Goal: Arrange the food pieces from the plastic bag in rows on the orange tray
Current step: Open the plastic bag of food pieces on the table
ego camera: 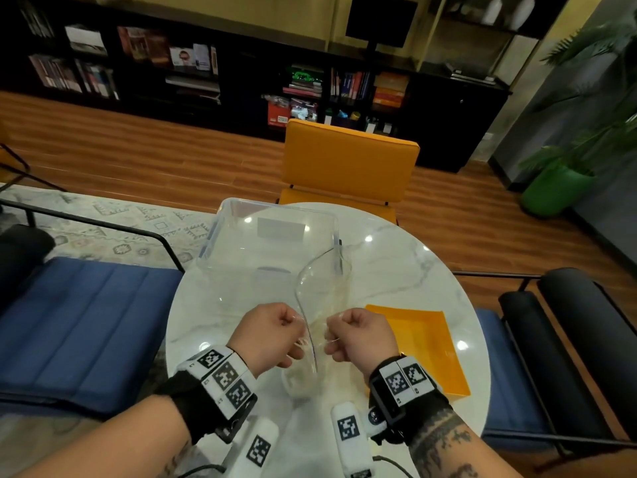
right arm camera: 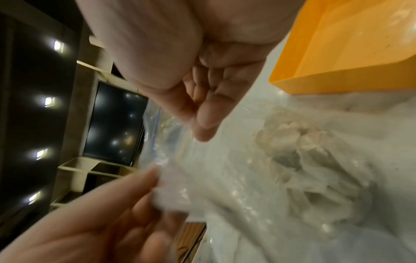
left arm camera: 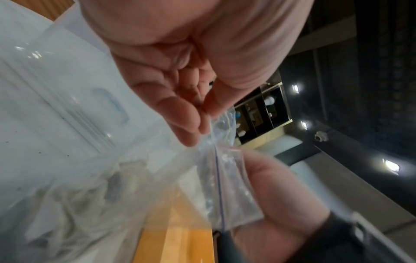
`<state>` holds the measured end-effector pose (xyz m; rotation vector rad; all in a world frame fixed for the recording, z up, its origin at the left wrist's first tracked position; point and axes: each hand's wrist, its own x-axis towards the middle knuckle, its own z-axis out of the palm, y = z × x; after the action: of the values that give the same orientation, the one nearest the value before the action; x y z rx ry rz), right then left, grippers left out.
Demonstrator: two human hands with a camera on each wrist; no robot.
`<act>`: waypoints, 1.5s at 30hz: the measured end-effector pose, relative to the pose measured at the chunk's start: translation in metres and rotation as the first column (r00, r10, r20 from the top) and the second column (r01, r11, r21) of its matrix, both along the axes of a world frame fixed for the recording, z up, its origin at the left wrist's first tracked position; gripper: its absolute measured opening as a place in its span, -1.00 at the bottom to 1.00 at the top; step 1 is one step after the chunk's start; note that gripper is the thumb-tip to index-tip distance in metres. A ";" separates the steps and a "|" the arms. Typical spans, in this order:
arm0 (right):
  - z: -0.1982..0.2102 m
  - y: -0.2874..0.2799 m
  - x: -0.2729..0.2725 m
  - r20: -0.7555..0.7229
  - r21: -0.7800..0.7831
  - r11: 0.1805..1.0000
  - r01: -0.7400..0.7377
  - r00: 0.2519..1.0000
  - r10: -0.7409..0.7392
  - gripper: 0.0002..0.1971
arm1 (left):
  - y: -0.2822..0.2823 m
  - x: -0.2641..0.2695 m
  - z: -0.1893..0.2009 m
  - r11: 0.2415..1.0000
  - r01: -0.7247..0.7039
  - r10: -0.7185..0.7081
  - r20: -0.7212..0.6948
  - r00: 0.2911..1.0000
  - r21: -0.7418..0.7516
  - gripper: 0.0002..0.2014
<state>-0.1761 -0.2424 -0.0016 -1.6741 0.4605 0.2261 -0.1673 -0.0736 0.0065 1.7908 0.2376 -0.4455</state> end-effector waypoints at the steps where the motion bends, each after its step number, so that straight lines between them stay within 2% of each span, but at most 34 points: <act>1: -0.003 -0.004 -0.001 -0.003 -0.015 0.999 0.052 0.999 -0.052 -0.92 | 0.005 0.002 -0.001 0.998 -0.053 0.053 -0.016 0.998 -0.030 -0.89; 3: -0.006 -0.011 -0.004 -0.019 -0.037 0.996 0.081 0.996 -0.082 -0.93 | 0.012 0.004 -0.003 0.982 -0.137 0.126 -0.092 0.988 -0.132 -0.89; 7: -0.006 -0.003 -0.013 -0.070 -0.037 0.991 -0.128 0.990 0.125 -0.86 | 0.008 -0.006 -0.006 0.956 -0.115 0.060 -0.206 0.977 -0.269 -0.88; 10: -0.008 0.008 -0.012 -0.063 -0.047 0.974 -0.223 0.974 0.220 -0.82 | -0.002 -0.013 -0.012 0.981 0.000 -0.033 -0.166 0.985 -0.194 -0.79; 12: -0.009 0.008 -0.010 -0.081 -0.071 0.970 -0.232 0.971 0.226 -0.85 | -0.002 -0.013 -0.016 0.983 -0.029 0.003 -0.139 0.990 -0.179 -0.85; 14: -0.011 -0.001 -0.011 -0.131 -0.119 0.971 -0.205 0.973 0.190 -0.84 | 0.005 -0.008 -0.017 0.931 -0.185 0.126 -0.199 0.972 -0.314 -0.81; 17: -0.023 -0.018 -0.019 -0.302 -0.191 0.954 -0.233 0.938 0.169 -0.87 | 0.017 0.001 -0.017 0.757 -0.389 0.235 -0.338 0.912 -0.524 -0.70; 19: -0.031 -0.021 -0.025 -0.393 -0.228 0.922 -0.313 0.896 0.207 -0.72 | 0.016 0.002 -0.019 0.715 -0.416 0.225 -0.378 0.898 -0.561 -0.66; 20: -0.033 -0.020 -0.027 -0.363 -0.268 0.909 -0.320 0.907 0.213 -0.59 | 0.012 0.001 -0.020 0.723 -0.406 0.208 -0.383 0.900 -0.559 -0.67; 22: -0.031 -0.017 -0.024 -0.165 -0.281 0.933 -0.227 0.969 0.186 -0.37 | 0.005 0.000 -0.026 0.764 -0.362 0.174 -0.369 0.913 -0.534 -0.67; 24: -0.028 -0.013 -0.014 -0.009 -0.179 0.977 -0.118 0.993 0.118 -0.28 | 0.002 -0.002 -0.031 0.839 -0.241 0.106 -0.288 0.952 -0.488 -0.58; 25: -0.027 -0.010 -0.008 0.009 -0.116 0.990 -0.077 0.997 0.078 -0.34 | 0.001 -0.002 -0.033 0.890 -0.142 0.050 -0.218 0.975 -0.434 -0.52; 26: -0.025 -0.006 -0.002 -0.033 -0.029 0.999 -0.044 0.999 0.043 -0.47 | 0.002 -0.001 -0.035 0.937 -0.035 -0.016 -0.143 0.990 -0.348 -0.50; 28: -0.021 0.001 0.007 -0.194 0.224 0.974 0.039 0.981 0.005 -0.75 | 0.007 0.002 -0.043 0.985 0.138 -0.140 -0.010 0.990 -0.100 -0.61; 30: -0.024 0.001 0.013 -0.320 0.443 0.870 0.218 0.945 -0.074 -0.77 | 0.018 0.007 -0.055 0.988 0.141 -0.140 -0.015 0.990 0.068 -0.77; 31: -0.023 -0.001 0.014 -0.362 0.520 0.802 0.293 0.926 -0.104 -0.76 | 0.024 0.009 -0.061 0.994 0.095 -0.090 -0.091 0.992 0.049 -0.74; 32: -0.026 -0.003 0.015 -0.389 0.543 0.769 0.337 0.913 -0.125 -0.77 | 0.031 0.011 -0.066 0.999 0.008 -0.017 -0.194 0.981 -0.049 -0.71; 33: -0.027 -0.006 0.014 -0.411 0.545 0.758 0.359 0.902 -0.131 -0.77 | 0.037 0.013 -0.068 0.978 -0.100 0.038 -0.315 0.948 -0.184 -0.72; 34: -0.031 -0.008 0.012 -0.432 0.529 0.770 0.357 0.894 -0.118 -0.78 | 0.043 0.015 -0.067 0.926 -0.207 0.059 -0.421 0.905 -0.316 -0.75; 35: -0.035 -0.010 0.007 -0.446 0.510 0.792 0.337 0.890 -0.091 -0.78 | 0.047 0.016 -0.063 0.868 -0.287 0.057 -0.493 0.868 -0.406 -0.75; 37: -0.044 -0.016 -0.002 -0.420 0.364 0.913 0.184 0.907 -0.015 -0.86 | 0.050 0.025 -0.062 0.726 -0.428 0.061 -0.569 0.820 -0.538 -0.68; 38: -0.048 -0.018 -0.007 -0.389 0.231 0.972 0.028 0.919 0.066 -0.84 | 0.048 0.027 -0.062 0.670 -0.481 0.078 -0.590 0.803 -0.566 -0.67; 39: -0.053 -0.020 -0.011 -0.361 0.096 0.985 -0.143 0.917 0.169 -0.71 | 0.044 0.028 -0.060 0.649 -0.510 0.084 -0.612 0.786 -0.565 -0.70; 40: -0.058 -0.020 -0.013 -0.335 0.007 0.964 -0.266 0.908 0.253 -0.62 | 0.038 0.028 -0.057 0.636 -0.519 0.070 -0.627 0.776 -0.571 -0.79; 41: -0.057 -0.019 -0.015 -0.323 -0.034 0.943 -0.331 0.897 0.303 -0.59 | 0.032 0.025 -0.052 0.648 -0.513 0.058 -0.634 0.771 -0.563 -0.88; 42: -0.055 -0.018 -0.015 -0.320 -0.064 0.929 -0.364 0.889 0.326 -0.62 | 0.027 0.022 -0.048 0.659 -0.512 0.053 -0.645 0.762 -0.550 -0.89; 45: -0.052 -0.021 -0.012 -0.265 -0.193 0.879 -0.437 0.885 0.382 -0.66 | 0.019 0.018 -0.044 0.709 -0.493 0.101 -0.620 0.778 -0.503 -0.71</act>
<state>-0.1881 -0.2635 -0.0537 -1.9954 0.2953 0.7000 -0.1492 -0.0549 -0.0373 0.8638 0.7023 -0.6981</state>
